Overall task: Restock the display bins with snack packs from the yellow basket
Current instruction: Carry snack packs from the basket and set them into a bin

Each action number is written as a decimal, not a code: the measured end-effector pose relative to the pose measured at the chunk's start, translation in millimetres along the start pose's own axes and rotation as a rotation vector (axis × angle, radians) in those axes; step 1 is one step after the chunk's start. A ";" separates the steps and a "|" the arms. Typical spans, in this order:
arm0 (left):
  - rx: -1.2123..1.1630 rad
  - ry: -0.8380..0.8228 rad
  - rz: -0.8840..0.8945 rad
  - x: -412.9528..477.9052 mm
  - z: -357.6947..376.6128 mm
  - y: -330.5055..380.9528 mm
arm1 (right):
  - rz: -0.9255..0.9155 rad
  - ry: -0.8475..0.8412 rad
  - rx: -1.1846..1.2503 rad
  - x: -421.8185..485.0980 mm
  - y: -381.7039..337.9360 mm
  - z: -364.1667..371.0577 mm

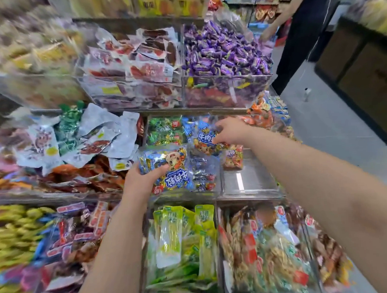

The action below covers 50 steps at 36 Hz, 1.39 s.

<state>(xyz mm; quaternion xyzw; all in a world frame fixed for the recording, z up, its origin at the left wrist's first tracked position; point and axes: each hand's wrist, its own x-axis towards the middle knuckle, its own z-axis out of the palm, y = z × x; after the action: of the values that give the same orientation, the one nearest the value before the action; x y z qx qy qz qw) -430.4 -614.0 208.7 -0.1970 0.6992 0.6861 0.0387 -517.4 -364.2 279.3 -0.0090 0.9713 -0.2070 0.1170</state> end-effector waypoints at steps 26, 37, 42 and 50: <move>-0.128 -0.078 -0.142 71.4 -8.0 27.0 | -0.343 0.121 -0.655 72.7 17.5 109.5; -0.150 -0.130 -0.150 71.6 -4.1 25.2 | -0.070 0.044 -0.717 92.1 9.5 134.6; -0.149 -0.147 -0.156 71.3 -5.2 24.5 | 0.004 0.027 -0.683 99.4 8.4 136.4; -0.162 -0.173 -0.150 59.9 -2.1 31.1 | -0.031 -0.111 -0.593 87.5 1.7 118.4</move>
<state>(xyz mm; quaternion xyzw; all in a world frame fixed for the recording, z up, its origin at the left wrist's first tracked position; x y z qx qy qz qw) -495.3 -630.0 218.8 -0.1912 0.6189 0.7500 0.1342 -575.1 -415.7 154.0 -0.0686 0.9812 0.0849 0.1590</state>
